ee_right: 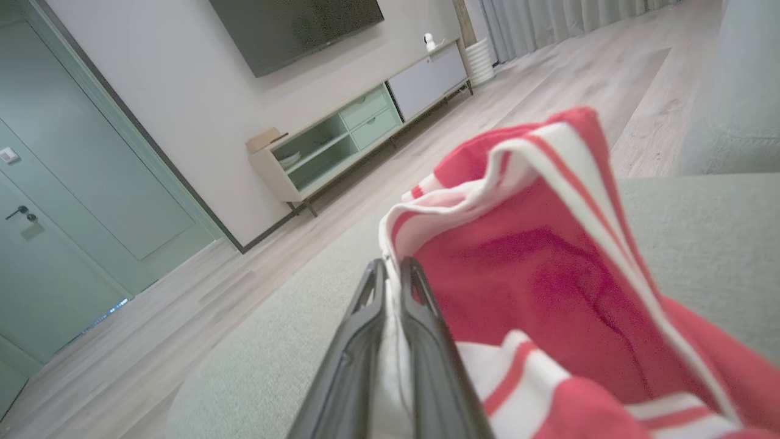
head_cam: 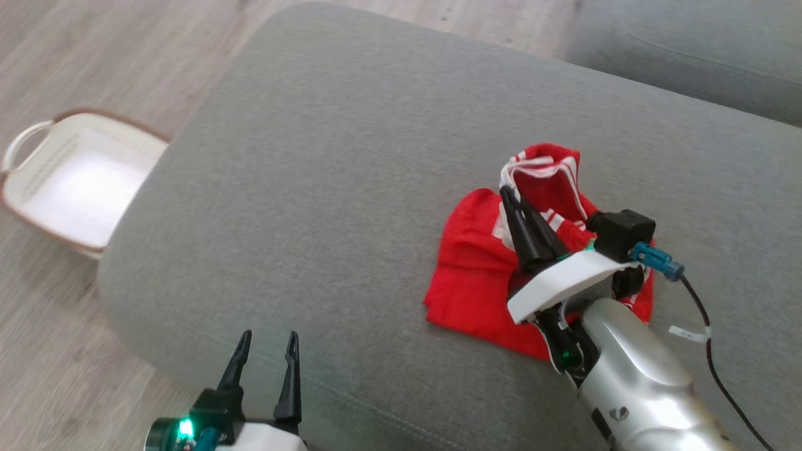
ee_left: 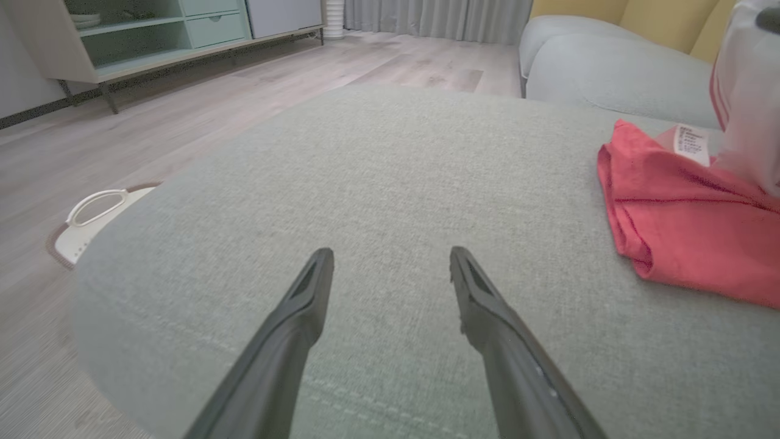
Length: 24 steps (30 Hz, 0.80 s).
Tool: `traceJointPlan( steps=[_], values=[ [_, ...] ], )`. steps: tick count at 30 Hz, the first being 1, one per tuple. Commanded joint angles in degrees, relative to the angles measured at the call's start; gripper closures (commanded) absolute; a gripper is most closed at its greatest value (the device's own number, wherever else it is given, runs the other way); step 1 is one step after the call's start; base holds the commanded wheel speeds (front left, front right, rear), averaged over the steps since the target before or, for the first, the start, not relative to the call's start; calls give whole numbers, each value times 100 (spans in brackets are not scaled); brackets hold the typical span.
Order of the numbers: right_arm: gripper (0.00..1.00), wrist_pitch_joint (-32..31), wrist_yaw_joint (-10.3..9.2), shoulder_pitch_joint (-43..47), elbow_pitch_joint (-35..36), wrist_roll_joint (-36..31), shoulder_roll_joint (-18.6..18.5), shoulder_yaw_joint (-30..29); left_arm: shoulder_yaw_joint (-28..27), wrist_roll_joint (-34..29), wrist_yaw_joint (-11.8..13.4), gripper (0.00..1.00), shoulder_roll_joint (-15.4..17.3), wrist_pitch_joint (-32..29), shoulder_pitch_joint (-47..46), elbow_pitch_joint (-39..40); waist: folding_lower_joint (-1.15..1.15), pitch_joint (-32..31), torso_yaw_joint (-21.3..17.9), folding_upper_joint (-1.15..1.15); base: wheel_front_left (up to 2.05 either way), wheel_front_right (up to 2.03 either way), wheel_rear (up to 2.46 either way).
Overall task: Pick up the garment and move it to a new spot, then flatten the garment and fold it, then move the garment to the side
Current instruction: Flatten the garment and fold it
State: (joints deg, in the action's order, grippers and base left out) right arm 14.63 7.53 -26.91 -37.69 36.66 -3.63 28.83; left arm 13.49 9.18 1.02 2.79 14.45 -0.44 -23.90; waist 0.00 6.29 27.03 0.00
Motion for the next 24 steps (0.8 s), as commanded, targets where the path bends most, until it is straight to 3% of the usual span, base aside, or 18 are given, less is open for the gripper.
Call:
traceJointPlan(
  steps=[1,2,10,24],
  values=[
    [56,37,-4,-222,56,38,75,102,-121,41,22,0,9,55,-82,145,0,10,163,0,0,0,0],
    [0,37,-4,-254,7,57,75,106,-117,50,30,0,9,55,-77,150,0,13,172,0,0,0,0],
    [0,37,-4,-224,216,-133,75,-171,-204,75,65,0,9,55,-77,206,0,-6,-174,0,0,0,0],
    [0,37,-4,986,1056,-2348,75,-2468,-525,-125,15,0,9,55,-415,426,0,-213,-1448,0,0,0,0]
  ],
)
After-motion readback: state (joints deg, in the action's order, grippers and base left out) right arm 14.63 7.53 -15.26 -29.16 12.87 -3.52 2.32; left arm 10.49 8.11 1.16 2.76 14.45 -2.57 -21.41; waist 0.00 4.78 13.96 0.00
